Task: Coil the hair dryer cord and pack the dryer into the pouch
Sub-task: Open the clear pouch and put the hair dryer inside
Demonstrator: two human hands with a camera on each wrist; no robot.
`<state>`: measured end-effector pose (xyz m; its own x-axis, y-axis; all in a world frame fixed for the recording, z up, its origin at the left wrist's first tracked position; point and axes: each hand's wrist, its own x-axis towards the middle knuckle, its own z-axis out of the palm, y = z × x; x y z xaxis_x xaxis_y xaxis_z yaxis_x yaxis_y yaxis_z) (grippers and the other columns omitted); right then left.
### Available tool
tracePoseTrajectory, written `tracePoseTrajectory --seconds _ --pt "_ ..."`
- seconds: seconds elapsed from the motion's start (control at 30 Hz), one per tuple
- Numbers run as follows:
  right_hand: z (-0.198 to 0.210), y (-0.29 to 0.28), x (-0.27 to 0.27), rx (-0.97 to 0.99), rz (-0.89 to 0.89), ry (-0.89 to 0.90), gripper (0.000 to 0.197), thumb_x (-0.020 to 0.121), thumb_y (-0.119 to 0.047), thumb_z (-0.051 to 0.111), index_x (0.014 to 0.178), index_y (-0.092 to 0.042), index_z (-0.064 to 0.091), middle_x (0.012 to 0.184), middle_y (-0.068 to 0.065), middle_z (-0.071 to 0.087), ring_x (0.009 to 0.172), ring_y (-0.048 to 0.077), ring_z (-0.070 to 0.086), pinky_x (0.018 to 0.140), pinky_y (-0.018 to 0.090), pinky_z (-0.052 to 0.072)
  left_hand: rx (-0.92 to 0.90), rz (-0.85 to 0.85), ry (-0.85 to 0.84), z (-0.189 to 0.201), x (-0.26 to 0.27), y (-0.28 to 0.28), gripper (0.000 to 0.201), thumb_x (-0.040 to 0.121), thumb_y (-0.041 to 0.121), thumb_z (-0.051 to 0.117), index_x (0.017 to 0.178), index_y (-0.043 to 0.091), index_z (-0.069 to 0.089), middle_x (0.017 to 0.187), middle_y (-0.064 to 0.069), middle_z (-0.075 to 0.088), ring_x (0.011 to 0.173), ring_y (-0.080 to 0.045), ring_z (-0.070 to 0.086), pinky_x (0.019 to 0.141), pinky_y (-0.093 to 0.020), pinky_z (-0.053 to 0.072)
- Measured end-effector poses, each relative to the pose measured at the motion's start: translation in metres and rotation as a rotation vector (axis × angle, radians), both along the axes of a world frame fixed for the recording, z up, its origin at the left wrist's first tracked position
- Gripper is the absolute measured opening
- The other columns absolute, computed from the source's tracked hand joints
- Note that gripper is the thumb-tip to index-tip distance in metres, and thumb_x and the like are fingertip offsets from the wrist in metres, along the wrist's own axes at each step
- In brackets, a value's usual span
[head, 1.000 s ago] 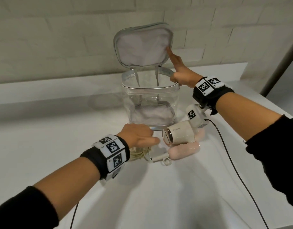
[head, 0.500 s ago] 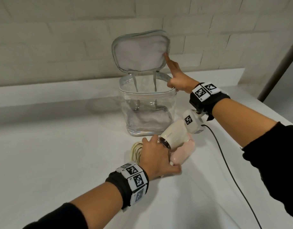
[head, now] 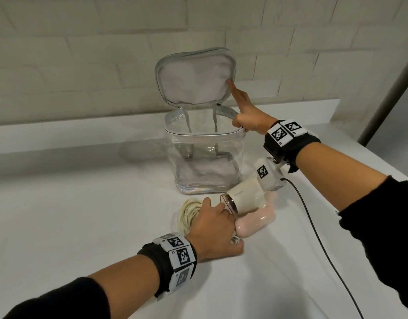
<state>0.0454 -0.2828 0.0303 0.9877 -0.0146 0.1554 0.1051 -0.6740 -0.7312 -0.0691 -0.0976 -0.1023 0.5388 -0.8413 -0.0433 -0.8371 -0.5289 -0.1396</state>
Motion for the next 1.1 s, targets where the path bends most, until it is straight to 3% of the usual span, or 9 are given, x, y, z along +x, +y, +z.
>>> tracePoseTrajectory --seconds 0.13,0.3,0.43,0.57,0.67,0.73,0.87,0.97,1.1 --pt "0.000 0.000 -0.001 0.002 0.003 -0.002 0.102 0.073 0.012 0.044 0.145 -0.040 -0.007 0.154 0.002 0.006 0.110 0.023 0.041 0.038 0.015 0.040 0.015 -0.051 0.051 -0.004 0.015 0.014 0.058 0.072 0.047 0.023 0.098 0.010 0.059 0.097 -0.009 0.065 0.096 -0.026 0.052 0.100 -0.042 0.023" --pt "0.001 0.000 -0.001 -0.004 0.007 0.002 0.102 0.074 0.012 0.045 0.145 -0.040 -0.007 0.154 0.002 0.006 0.106 0.023 0.042 0.038 0.014 0.039 -0.137 0.073 0.063 0.014 0.004 0.025 0.058 0.071 0.058 0.032 0.103 0.016 0.058 0.102 -0.001 0.056 0.103 -0.021 0.047 0.114 -0.045 0.012" --pt "0.001 0.000 -0.001 -0.024 0.011 0.012 0.101 0.075 0.011 0.045 0.145 -0.040 -0.007 0.154 0.001 0.006 0.099 0.023 0.046 0.039 0.017 0.040 -0.545 0.641 0.127 0.034 0.017 0.044 0.045 0.075 0.041 0.049 0.109 0.012 0.045 0.114 -0.006 0.040 0.106 -0.032 0.041 0.090 -0.042 0.037" --pt "0.002 0.000 0.000 -0.023 0.009 0.007 0.101 0.075 0.011 0.045 0.145 -0.039 -0.007 0.154 0.001 0.006 0.098 0.022 0.046 0.041 0.020 0.041 -0.673 1.170 0.793 0.031 0.062 0.068 0.097 0.061 0.048 0.069 0.135 0.016 0.016 0.141 -0.017 0.023 0.127 -0.039 0.028 0.102 -0.046 0.035" --pt "0.001 -0.001 0.001 -0.024 0.002 0.010 0.101 0.075 0.010 0.045 0.145 -0.039 -0.007 0.154 0.001 0.006 0.101 0.022 0.045 0.042 0.019 0.041 -0.770 1.142 1.067 0.033 0.069 0.061 0.122 0.032 0.077 0.068 0.133 0.033 0.016 0.140 -0.014 0.030 0.126 -0.035 0.036 0.100 -0.052 0.040" --pt "0.001 -0.001 0.002 -0.025 -0.002 0.014 0.101 0.075 0.010 0.045 0.145 -0.040 -0.007 0.154 0.000 0.006 0.101 0.022 0.044 0.039 0.017 0.040 -0.709 1.075 1.108 0.036 0.061 0.044 0.122 0.035 0.080 0.069 0.137 0.039 0.016 0.144 -0.014 0.022 0.130 -0.036 0.031 0.102 -0.049 0.039" --pt "0.001 -0.002 0.005 -0.020 -0.002 0.015 0.101 0.075 0.010 0.045 0.145 -0.040 -0.007 0.154 0.000 0.006 0.100 0.021 0.043 0.037 0.014 0.039 -0.404 0.962 0.747 0.026 0.046 0.012 0.095 0.058 0.058 0.075 0.133 0.033 0.022 0.140 -0.017 0.009 0.129 -0.043 0.024 0.106 -0.044 0.030" --pt "0.000 -0.003 0.006 -0.012 -0.008 0.014 0.101 0.075 0.010 0.045 0.145 -0.040 -0.007 0.154 0.000 0.006 0.101 0.022 0.044 0.037 0.013 0.039 -0.311 0.806 0.608 0.016 0.037 0.005 0.054 0.072 0.029 0.067 0.116 0.032 0.036 0.136 -0.015 0.019 0.117 -0.044 0.030 0.092 -0.040 0.033" --pt "0.000 -0.004 0.006 -0.011 -0.009 0.017 0.101 0.075 0.010 0.045 0.145 -0.040 -0.007 0.154 0.000 0.006 0.100 0.022 0.045 0.040 0.017 0.039 -0.285 0.599 0.506 0.013 0.024 0.003 0.027 0.085 0.021 0.053 0.107 0.034 0.046 0.136 -0.010 0.015 0.112 -0.040 0.028 0.077 -0.043 0.043"
